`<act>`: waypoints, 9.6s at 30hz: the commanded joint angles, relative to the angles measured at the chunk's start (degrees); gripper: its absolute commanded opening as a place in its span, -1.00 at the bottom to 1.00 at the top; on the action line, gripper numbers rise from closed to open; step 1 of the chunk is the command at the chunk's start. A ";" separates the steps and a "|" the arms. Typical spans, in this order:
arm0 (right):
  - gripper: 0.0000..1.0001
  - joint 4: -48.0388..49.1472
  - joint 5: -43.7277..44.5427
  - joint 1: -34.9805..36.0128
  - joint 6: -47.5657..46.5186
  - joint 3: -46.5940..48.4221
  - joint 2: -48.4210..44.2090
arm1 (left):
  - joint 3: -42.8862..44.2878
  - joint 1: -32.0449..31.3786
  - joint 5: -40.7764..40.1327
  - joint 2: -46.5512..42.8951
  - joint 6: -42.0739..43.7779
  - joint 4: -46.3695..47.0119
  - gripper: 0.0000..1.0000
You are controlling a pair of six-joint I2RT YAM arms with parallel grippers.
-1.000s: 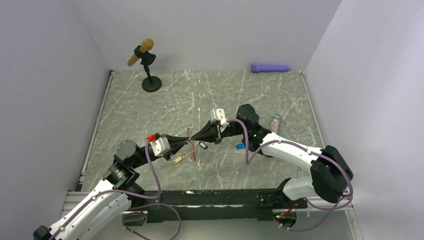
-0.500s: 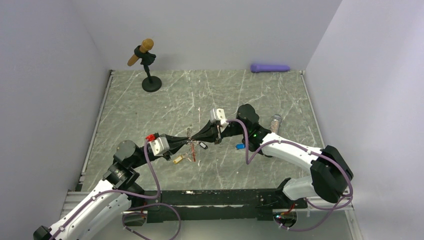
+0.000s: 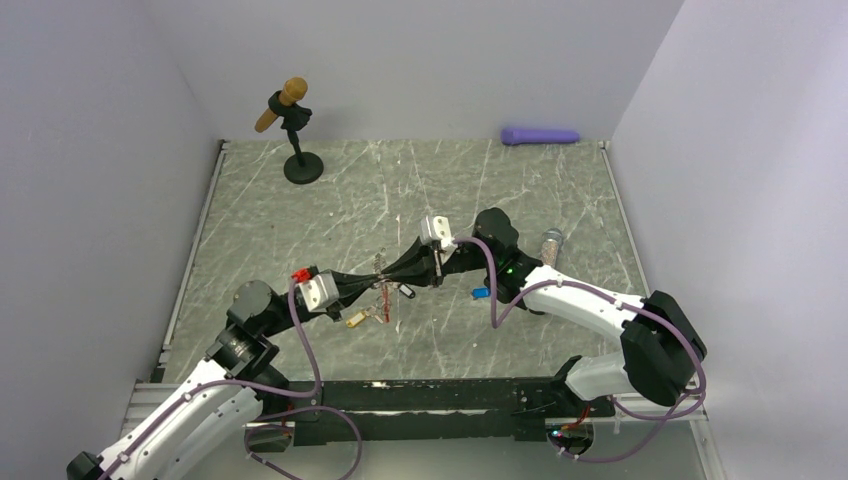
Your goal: Put the keys on the keyring
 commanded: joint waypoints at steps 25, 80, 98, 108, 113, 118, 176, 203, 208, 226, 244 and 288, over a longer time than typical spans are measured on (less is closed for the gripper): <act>0.14 -19.07 -6.10 -10.12 -8.21 2.84 -7.05 | -0.32 0.15 -12.05 -4.54 3.26 -0.86 -1.00; 0.59 5.72 3.26 1.06 25.45 -6.80 -1.95 | 8.02 -0.77 2.54 4.71 13.60 -14.30 -1.00; -0.06 9.94 -3.32 2.44 24.14 -7.10 -2.80 | 7.38 -0.82 -4.07 7.32 10.20 -13.05 -1.00; -0.23 -0.48 -6.22 2.41 16.14 -7.25 -4.53 | 5.08 -0.79 -5.57 4.61 8.70 -10.65 -1.00; -0.12 -0.55 -6.14 0.69 14.87 -6.58 -4.93 | 4.19 -0.81 -4.21 3.00 9.25 -9.60 -1.00; -0.02 -4.20 -7.47 -2.45 11.34 -5.75 -5.63 | 3.66 -0.77 -3.28 2.62 8.70 -8.59 -1.00; 0.28 -66.14 3.50 -36.30 -65.75 -13.23 -20.62 | -0.69 -0.38 3.31 5.10 -5.48 2.82 -1.00; 0.02 -54.05 3.68 -33.37 -66.43 -14.48 -6.99 | -3.58 -0.38 3.41 2.34 -2.47 4.13 -1.00; -0.03 -50.41 4.52 -32.82 -62.10 -13.51 -3.11 | -3.46 -0.37 3.41 2.74 -1.72 3.98 -1.00; -0.09 -46.16 7.00 -30.59 -52.61 -10.05 4.30 | -2.87 -0.40 2.99 3.65 0.01 2.13 -1.00; -0.25 -43.87 9.92 -28.96 -50.07 -9.29 6.34 | -2.59 -0.38 2.97 4.08 0.32 1.43 -1.00; -0.54 -46.76 12.70 -25.87 -50.89 -6.84 9.14 | -2.67 -0.39 2.51 4.08 0.58 1.21 -1.00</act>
